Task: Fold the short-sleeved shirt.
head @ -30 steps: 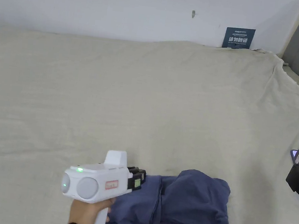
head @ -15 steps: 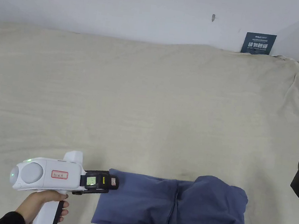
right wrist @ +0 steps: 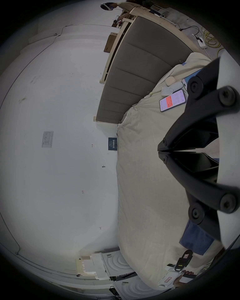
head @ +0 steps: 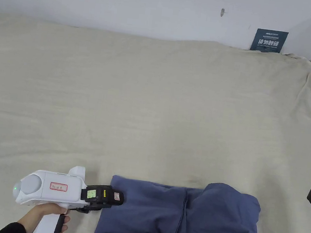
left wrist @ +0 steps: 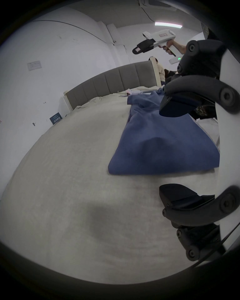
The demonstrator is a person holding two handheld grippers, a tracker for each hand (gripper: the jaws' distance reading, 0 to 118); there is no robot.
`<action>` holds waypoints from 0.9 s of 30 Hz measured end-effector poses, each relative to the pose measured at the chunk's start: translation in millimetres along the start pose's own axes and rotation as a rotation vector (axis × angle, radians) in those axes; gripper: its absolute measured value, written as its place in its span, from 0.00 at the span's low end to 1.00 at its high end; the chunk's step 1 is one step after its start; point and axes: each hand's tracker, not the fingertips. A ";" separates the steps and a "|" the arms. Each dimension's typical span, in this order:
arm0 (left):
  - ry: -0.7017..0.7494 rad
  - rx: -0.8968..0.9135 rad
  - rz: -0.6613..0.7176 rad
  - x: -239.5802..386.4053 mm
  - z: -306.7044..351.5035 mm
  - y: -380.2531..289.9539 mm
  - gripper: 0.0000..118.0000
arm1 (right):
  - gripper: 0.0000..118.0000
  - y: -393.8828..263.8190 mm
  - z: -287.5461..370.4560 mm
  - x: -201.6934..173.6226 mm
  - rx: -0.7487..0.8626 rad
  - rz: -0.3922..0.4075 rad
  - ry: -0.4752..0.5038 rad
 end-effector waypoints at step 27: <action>0.145 0.068 -0.058 23.9 20.0 -7.1 0.10 | 0.00 3.6 -0.1 6.6 0.014 -0.018 0.006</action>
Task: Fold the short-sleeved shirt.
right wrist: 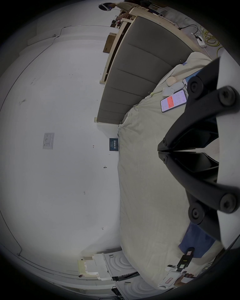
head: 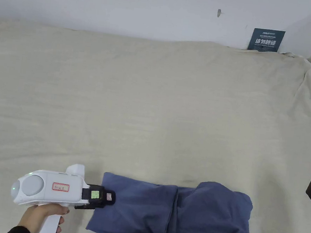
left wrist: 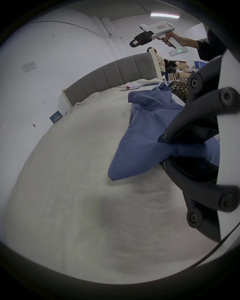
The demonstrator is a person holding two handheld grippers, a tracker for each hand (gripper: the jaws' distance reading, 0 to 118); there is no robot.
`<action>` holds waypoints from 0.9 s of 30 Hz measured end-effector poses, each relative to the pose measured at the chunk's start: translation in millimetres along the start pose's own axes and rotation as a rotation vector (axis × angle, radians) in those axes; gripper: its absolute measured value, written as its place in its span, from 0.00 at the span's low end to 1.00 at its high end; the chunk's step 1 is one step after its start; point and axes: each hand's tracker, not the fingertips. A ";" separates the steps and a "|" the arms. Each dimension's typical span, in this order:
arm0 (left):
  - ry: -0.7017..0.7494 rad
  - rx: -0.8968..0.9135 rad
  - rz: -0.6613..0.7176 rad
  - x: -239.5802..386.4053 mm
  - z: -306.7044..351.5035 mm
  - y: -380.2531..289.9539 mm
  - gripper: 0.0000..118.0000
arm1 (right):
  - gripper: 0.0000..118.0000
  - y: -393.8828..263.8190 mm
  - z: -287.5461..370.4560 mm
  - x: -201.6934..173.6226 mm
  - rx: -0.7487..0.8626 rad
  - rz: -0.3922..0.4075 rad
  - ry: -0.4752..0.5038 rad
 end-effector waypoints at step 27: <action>0.186 0.012 -0.136 147.3 51.1 14.2 0.10 | 0.00 0.1 7.5 1.6 0.037 -0.039 0.072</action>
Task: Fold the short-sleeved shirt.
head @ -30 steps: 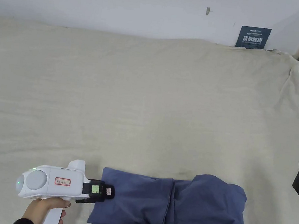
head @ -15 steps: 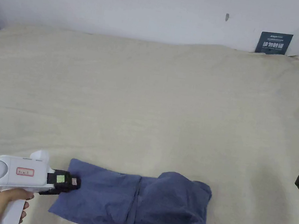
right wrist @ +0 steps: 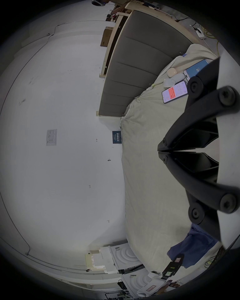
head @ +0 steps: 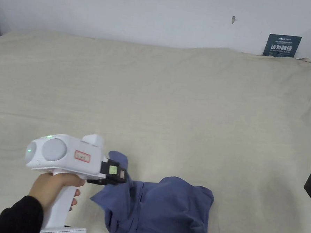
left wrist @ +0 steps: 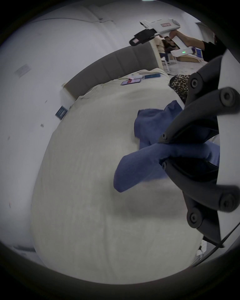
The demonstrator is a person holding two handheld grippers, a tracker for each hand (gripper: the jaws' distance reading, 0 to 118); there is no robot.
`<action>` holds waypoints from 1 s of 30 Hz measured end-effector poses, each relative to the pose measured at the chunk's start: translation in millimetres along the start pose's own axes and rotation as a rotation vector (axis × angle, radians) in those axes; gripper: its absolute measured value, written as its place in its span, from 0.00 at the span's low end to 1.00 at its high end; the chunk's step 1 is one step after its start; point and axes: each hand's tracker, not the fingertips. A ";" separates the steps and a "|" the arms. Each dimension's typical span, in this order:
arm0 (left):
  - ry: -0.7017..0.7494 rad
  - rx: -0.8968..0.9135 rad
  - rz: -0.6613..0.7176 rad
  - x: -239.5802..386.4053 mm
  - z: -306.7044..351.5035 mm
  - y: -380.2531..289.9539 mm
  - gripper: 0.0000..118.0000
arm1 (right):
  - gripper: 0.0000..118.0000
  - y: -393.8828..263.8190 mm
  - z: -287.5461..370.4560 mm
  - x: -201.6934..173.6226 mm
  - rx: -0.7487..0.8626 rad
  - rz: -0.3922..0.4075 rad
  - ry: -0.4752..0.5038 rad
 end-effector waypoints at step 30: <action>0.112 -0.176 -0.208 141.3 -180.8 -39.1 0.63 | 0.00 -8.2 14.4 30.8 -0.014 -0.028 -0.068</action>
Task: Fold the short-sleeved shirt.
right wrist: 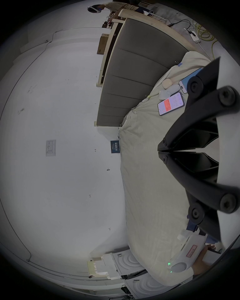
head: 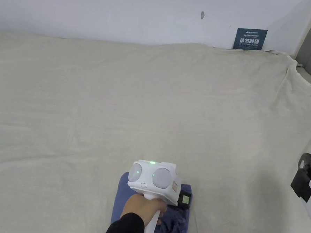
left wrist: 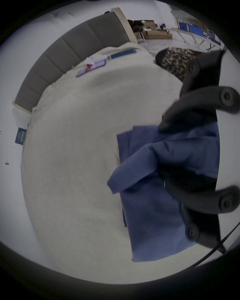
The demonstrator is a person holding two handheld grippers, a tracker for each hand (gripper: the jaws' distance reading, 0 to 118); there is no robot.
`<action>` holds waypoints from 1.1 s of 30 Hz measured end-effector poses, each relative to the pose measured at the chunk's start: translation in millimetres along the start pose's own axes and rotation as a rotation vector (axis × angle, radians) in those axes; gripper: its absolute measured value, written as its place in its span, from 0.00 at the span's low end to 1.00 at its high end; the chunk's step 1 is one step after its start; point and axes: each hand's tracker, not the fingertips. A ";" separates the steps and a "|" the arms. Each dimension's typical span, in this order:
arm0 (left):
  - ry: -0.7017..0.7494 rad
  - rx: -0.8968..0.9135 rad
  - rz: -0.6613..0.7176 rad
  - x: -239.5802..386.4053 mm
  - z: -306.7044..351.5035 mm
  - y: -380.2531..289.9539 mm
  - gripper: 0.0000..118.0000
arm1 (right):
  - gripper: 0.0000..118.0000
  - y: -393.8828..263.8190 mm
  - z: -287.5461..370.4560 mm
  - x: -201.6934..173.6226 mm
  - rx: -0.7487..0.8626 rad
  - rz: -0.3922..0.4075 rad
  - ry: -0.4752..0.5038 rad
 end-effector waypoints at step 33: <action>0.101 0.467 -0.060 -36.8 -11.7 -79.2 0.00 | 0.00 -0.8 5.9 10.4 -0.009 0.003 -0.021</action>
